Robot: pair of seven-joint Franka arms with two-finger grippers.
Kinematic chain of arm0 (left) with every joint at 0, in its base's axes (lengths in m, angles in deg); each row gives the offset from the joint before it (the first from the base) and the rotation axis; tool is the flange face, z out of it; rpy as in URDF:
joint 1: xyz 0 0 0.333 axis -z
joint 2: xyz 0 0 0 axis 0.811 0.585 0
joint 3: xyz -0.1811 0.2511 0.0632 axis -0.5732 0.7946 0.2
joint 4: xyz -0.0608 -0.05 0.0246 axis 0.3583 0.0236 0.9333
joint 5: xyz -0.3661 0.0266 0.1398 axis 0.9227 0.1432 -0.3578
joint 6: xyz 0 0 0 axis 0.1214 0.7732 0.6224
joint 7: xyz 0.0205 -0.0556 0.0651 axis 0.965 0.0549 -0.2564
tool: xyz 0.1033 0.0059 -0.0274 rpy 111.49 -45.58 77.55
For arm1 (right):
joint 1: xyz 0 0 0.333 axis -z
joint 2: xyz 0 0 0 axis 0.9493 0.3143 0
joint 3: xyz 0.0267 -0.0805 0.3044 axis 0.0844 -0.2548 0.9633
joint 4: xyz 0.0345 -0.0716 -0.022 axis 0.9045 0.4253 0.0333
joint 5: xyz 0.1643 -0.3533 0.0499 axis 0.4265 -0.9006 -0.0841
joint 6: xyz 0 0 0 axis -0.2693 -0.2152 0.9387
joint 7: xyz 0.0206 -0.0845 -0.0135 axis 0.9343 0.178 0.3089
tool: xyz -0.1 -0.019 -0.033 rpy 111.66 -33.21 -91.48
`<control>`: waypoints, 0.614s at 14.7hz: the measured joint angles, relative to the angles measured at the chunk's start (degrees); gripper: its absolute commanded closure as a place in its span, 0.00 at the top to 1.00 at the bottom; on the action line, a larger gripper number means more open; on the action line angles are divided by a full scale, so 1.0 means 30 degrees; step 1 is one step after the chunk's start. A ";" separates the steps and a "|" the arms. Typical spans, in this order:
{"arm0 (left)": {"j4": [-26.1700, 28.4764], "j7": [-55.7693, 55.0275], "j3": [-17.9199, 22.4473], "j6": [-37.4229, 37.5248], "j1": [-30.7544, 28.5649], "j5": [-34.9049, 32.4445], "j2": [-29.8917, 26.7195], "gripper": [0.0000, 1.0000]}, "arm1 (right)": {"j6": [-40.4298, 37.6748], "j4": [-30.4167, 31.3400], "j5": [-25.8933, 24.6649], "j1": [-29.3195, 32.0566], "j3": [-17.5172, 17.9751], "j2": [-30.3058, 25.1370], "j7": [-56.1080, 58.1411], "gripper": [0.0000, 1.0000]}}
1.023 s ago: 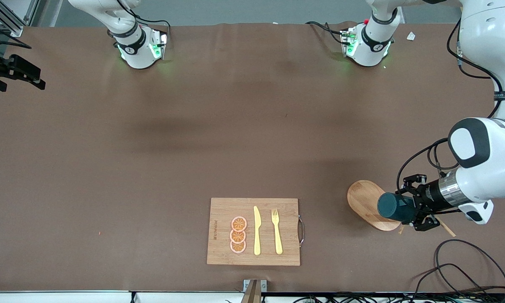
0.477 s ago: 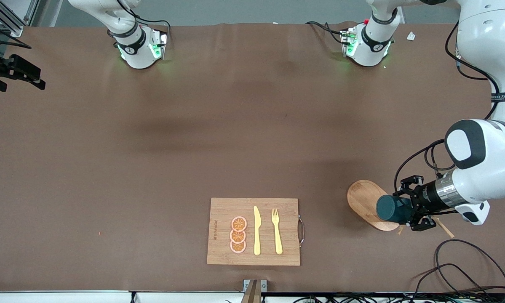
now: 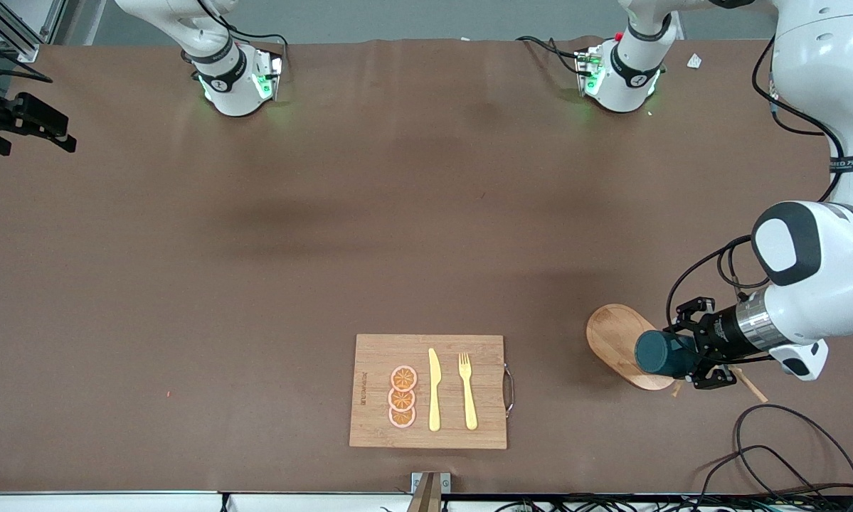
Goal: Transfer cup from left to right arm and place
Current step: 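Close the left gripper on the teal mug's rim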
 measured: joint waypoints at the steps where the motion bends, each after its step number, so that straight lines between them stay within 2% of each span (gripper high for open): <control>1: -0.0045 -0.0001 -0.0021 0.0001 0.0004 0.0000 -0.0012 0.71 | 0.0007 0.0000 0.0000 0.0000 0.0000 0.0000 0.0000 1.00; 9: -0.0253 -0.0105 -0.1322 0.0857 0.0079 -0.0001 -0.0918 0.71 | 0.0174 -0.0001 0.0000 0.0000 0.0001 0.0000 0.0001 1.00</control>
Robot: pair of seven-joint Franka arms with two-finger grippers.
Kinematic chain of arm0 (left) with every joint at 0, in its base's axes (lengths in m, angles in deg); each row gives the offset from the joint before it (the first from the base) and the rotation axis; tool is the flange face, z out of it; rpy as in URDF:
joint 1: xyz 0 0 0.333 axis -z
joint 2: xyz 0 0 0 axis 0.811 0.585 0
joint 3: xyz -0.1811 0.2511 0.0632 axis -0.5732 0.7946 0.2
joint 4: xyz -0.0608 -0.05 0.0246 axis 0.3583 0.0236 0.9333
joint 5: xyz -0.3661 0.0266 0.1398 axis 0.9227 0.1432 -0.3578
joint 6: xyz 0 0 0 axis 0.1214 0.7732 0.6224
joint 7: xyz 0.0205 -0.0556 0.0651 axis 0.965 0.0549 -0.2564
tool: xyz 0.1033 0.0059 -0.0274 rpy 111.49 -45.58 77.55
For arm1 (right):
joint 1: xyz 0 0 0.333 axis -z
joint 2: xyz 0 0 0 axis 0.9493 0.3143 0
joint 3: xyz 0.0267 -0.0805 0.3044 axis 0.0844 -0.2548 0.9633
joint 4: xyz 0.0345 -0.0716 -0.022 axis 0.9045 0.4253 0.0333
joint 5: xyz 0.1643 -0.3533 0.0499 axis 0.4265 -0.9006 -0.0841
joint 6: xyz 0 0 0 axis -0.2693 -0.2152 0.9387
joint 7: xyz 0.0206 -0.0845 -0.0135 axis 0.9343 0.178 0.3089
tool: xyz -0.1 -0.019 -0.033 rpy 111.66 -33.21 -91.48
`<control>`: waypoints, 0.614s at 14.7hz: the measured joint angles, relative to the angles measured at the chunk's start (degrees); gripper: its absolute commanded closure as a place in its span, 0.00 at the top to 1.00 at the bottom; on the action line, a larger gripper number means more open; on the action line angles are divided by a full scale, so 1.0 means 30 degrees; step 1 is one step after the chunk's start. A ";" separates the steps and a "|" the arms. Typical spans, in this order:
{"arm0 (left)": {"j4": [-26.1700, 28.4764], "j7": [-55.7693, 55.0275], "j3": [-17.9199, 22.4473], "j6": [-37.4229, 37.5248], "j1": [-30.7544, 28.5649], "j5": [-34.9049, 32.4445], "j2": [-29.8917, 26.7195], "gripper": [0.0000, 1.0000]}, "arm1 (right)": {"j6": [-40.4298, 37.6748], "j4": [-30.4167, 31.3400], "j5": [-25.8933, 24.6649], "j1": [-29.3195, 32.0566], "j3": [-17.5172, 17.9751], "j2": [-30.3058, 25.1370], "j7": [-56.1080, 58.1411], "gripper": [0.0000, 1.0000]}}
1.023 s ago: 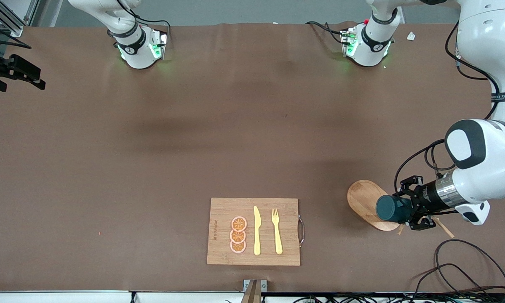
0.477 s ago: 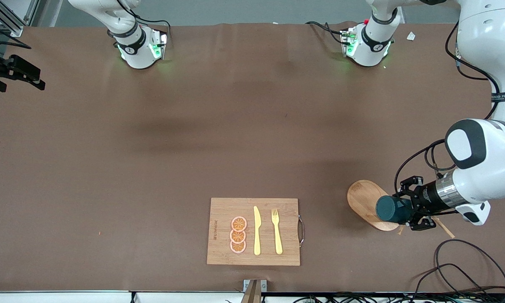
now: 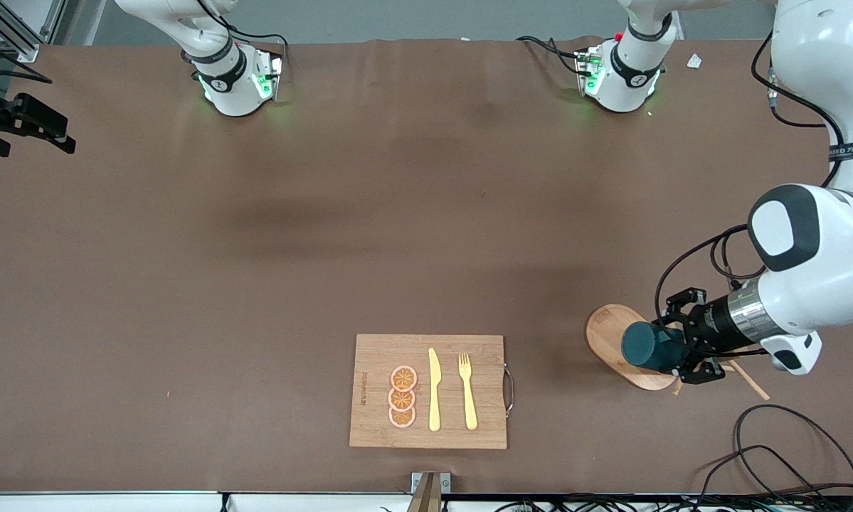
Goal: Transfer cup from left to right arm and place
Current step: 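Close the left gripper on the teal mug's rim, then lift the teal mug off the mug tree with the left gripper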
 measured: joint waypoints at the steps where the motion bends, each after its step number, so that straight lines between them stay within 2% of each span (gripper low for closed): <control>1: -0.0003 -0.0009 -0.0343 0.0102 0.0060 -0.0056 -0.0130 0.71 | 0.0001 0.0000 0.0000 0.0000 0.0000 0.0000 0.0000 1.00; 5: -0.0012 -0.0047 -0.1004 0.0741 0.1638 -0.1628 -0.0640 0.71 | 0.0001 0.0000 0.0000 -0.0001 0.0001 0.0000 0.0001 1.00; 9: 0.0054 -0.0454 -0.1074 0.0777 0.5730 -0.5007 -0.0627 0.71 | 0.0001 -0.0089 0.0000 -0.0006 0.0010 -0.0001 -0.0004 1.00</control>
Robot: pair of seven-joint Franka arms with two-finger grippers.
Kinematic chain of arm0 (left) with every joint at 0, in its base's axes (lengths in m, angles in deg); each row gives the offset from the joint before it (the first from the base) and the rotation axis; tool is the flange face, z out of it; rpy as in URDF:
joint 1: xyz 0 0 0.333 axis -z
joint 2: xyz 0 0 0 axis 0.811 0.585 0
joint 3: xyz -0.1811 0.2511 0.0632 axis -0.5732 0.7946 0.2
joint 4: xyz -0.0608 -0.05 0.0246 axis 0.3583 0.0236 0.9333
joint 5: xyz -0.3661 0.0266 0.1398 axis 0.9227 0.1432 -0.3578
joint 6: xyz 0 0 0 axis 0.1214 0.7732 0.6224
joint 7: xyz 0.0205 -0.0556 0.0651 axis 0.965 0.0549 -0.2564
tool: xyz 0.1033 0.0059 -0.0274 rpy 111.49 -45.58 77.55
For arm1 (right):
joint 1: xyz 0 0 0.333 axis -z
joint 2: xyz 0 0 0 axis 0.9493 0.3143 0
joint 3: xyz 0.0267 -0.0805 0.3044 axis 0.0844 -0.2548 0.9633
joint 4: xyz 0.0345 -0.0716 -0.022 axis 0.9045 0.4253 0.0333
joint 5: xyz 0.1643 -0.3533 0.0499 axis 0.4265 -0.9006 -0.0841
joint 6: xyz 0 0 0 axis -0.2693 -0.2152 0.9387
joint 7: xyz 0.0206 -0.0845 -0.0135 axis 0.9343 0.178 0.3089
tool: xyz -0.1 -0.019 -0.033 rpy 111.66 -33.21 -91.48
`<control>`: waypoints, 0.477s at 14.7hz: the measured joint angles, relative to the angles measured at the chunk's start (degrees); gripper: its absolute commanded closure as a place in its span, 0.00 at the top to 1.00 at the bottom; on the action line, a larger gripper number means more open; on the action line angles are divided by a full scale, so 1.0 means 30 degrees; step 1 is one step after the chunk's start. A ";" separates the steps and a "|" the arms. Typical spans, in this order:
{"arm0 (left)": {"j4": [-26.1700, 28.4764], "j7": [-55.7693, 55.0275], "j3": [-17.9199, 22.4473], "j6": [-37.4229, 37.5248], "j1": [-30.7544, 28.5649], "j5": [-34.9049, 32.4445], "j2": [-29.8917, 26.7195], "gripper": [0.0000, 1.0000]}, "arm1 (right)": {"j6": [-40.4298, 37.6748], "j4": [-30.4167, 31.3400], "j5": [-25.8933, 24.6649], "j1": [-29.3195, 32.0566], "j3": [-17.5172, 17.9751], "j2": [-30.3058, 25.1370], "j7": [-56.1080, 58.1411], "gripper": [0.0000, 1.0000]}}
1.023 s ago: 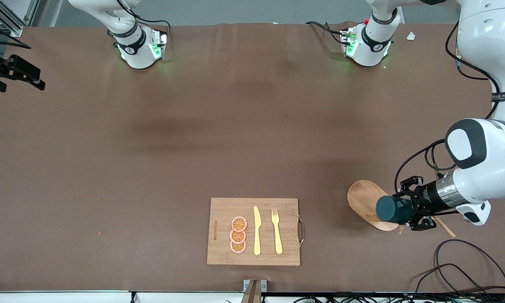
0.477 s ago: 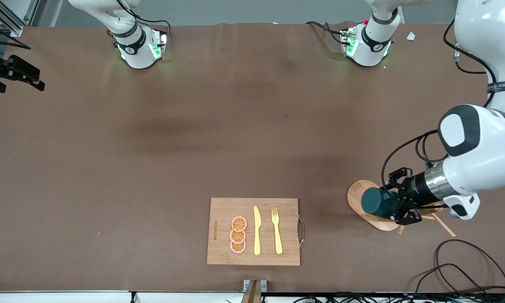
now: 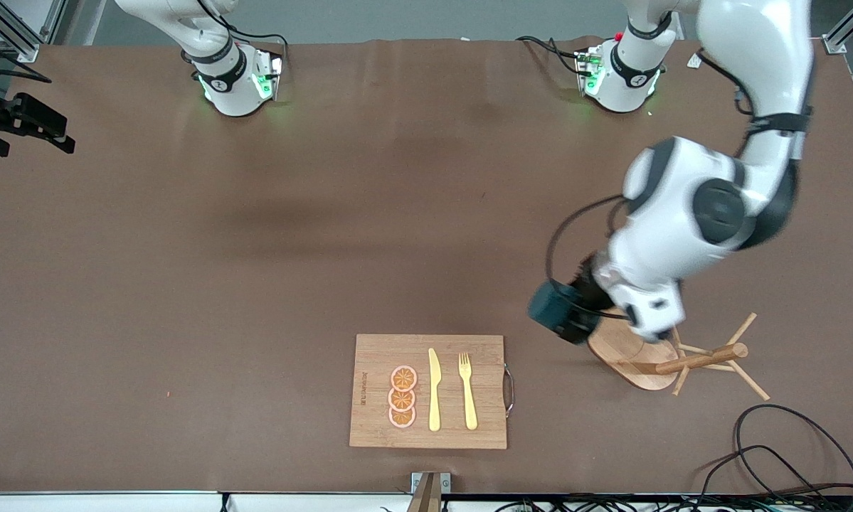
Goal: Transfer cup from left to right arm and place
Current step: 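Lift the teal mug off the mug tree with the left gripper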
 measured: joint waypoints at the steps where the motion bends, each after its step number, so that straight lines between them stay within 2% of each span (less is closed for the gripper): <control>1: 0.0013 -0.0108 0.0037 -0.0009 0.1022 -0.0923 0.0112 0.70 | 0.0000 -0.0026 0.0000 0.0000 0.0000 0.0000 -0.0006 1.00; 7: -0.0186 -0.0748 0.0253 -0.0345 0.5875 -0.6603 0.1774 0.67 | -0.0002 -0.0176 0.0001 -0.0002 -0.0038 0.0069 -0.0010 1.00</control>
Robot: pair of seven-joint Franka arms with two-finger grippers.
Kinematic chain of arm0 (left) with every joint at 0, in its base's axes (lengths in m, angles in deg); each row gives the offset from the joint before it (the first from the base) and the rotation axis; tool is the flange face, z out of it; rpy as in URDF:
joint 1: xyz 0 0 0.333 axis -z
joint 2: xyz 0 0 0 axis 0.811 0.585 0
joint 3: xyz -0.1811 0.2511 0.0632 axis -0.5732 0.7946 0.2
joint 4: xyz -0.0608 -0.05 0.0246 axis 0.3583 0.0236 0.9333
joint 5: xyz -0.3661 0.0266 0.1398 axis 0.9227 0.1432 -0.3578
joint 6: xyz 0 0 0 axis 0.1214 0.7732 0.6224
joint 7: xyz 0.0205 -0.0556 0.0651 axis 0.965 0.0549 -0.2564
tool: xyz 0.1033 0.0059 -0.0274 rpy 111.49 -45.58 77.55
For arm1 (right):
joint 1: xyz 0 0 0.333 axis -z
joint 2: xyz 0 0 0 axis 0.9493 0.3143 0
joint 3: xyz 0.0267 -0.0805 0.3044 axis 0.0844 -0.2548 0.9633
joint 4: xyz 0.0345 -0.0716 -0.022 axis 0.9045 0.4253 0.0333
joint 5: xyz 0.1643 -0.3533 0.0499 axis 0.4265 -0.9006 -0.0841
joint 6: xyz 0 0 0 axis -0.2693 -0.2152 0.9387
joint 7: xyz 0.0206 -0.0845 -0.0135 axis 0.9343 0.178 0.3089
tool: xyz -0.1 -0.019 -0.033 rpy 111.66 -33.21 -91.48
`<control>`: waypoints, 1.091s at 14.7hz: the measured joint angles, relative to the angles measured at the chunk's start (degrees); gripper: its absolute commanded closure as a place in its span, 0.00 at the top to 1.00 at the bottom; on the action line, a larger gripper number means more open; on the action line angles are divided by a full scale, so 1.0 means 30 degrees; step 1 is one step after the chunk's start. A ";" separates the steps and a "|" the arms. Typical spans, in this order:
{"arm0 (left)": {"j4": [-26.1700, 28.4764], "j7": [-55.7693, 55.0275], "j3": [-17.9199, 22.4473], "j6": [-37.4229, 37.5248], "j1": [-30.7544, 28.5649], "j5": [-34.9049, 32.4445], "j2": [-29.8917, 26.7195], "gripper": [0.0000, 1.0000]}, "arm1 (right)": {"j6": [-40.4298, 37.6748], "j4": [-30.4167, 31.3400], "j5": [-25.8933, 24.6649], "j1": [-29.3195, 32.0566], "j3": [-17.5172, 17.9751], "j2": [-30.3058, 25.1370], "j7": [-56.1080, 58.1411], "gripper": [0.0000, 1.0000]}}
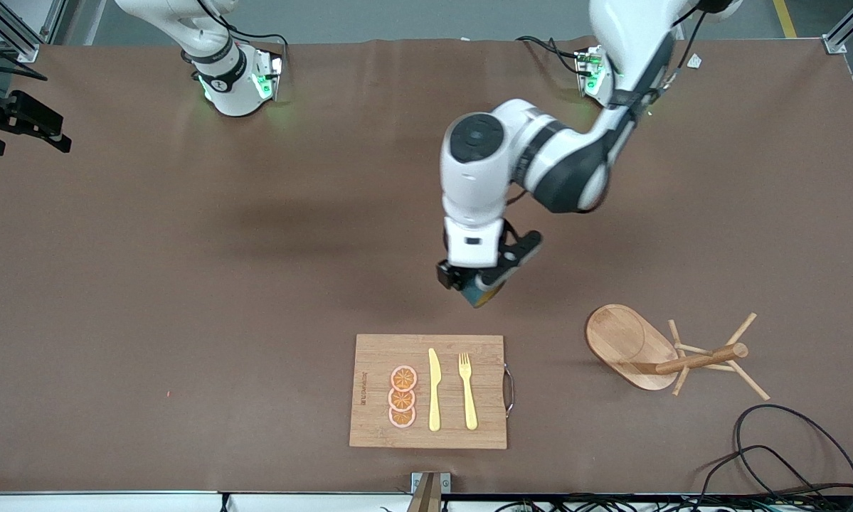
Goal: Transfer cup from left to right arm and place
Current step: 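Lift the teal mug off the mug tree with the left gripper, then lower the mug onto the table while the right gripper approaches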
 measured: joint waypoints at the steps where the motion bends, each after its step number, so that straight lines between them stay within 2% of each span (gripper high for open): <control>1: -0.0081 -0.0206 0.0016 -0.0050 0.0603 -0.0873 0.0332 0.67 | -0.0002 0.0004 0.0000 0.0000 0.0001 0.0121 0.0000 1.00; 5: -0.0471 -0.1975 0.0657 -0.0107 0.3325 -0.5371 0.1781 0.67 | 0.0087 0.0008 -0.0011 0.0038 -0.0119 0.1067 0.0003 1.00; 12: -0.1362 -0.5492 0.6434 -0.0138 1.1658 -0.9484 0.5406 0.67 | 0.1173 -0.0007 -0.0032 0.0164 -0.0928 0.3566 0.0005 1.00; 16: -0.1464 -0.8440 0.7061 0.0152 1.3725 -1.2292 0.6901 0.67 | 0.2317 -0.0214 -0.0027 0.0150 -0.1102 0.4523 0.0015 1.00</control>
